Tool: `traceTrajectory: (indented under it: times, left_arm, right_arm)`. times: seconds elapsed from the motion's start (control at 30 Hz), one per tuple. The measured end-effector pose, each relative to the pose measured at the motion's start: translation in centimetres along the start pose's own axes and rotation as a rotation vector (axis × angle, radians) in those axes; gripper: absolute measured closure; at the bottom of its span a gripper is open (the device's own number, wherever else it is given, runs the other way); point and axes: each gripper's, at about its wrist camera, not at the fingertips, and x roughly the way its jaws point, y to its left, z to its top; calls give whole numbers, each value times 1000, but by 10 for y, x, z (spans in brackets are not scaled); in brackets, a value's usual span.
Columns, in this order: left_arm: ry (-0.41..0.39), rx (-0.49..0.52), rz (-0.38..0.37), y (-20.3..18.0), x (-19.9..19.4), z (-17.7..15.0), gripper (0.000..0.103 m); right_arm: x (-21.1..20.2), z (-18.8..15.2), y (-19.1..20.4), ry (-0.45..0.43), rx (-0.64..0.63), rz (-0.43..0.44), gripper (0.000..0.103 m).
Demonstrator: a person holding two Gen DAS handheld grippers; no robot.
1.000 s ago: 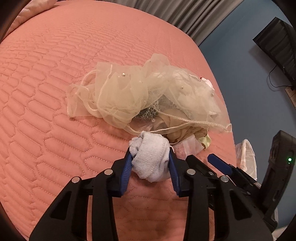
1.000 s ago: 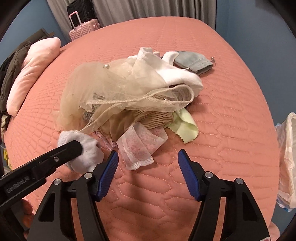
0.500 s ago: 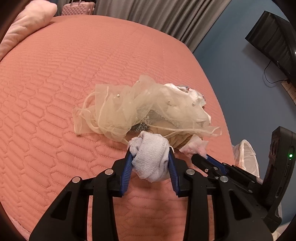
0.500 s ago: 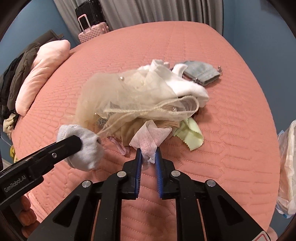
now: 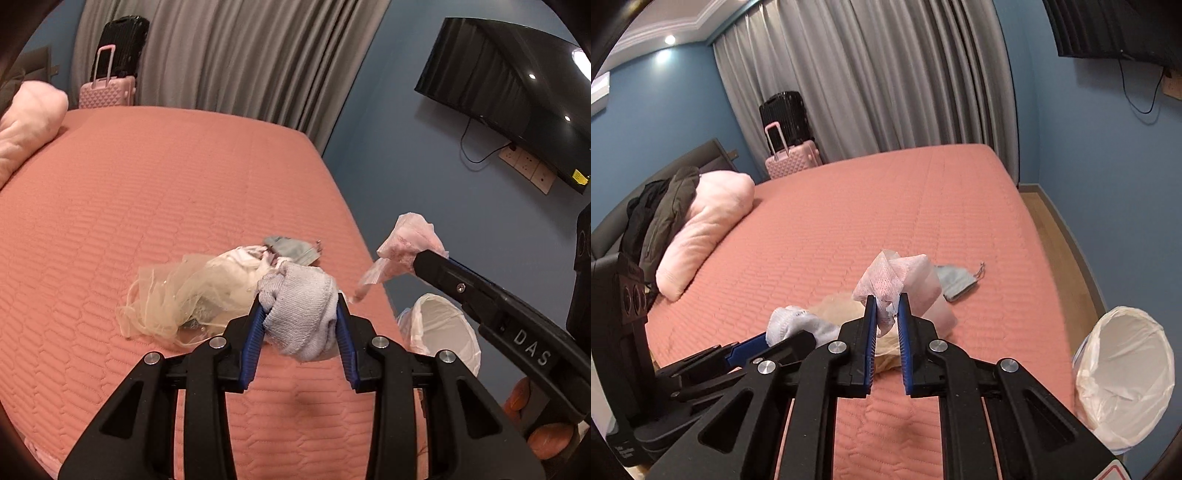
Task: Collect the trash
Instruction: 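Carry the sock and tissue over the white-bagged wastebasket with both grippers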
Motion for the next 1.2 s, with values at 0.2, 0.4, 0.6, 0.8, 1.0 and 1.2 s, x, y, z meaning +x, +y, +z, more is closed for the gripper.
traceTrajectory:
  times: [0.2, 0.4, 0.6, 0.8, 1.0, 1.2]
  left_arm:
    - [-70, 103, -73, -59, -15, 16, 68]
    - [-101, 184, -145, -105, -19, 21, 68]
    - [-99, 243, -203, -148, -15, 20, 68]
    - [-68, 300, -242, -187, 1, 16, 68]
    - [-10, 341, -288, -217, 25, 9, 67]
    - [54, 371, -302, -241, 54, 3, 67]
  right_arm:
    - [-65, 28, -24, -115, 3, -37, 93]
    - [-116, 39, -55, -193, 16, -104, 93]
    - [-144, 31, -95, -218, 62, -174, 93]
    - [-153, 14, -142, -211, 127, -237, 93]
    - [-149, -6, -188, -175, 191, -289, 93]
    - [-139, -22, -225, -143, 244, -328, 93]
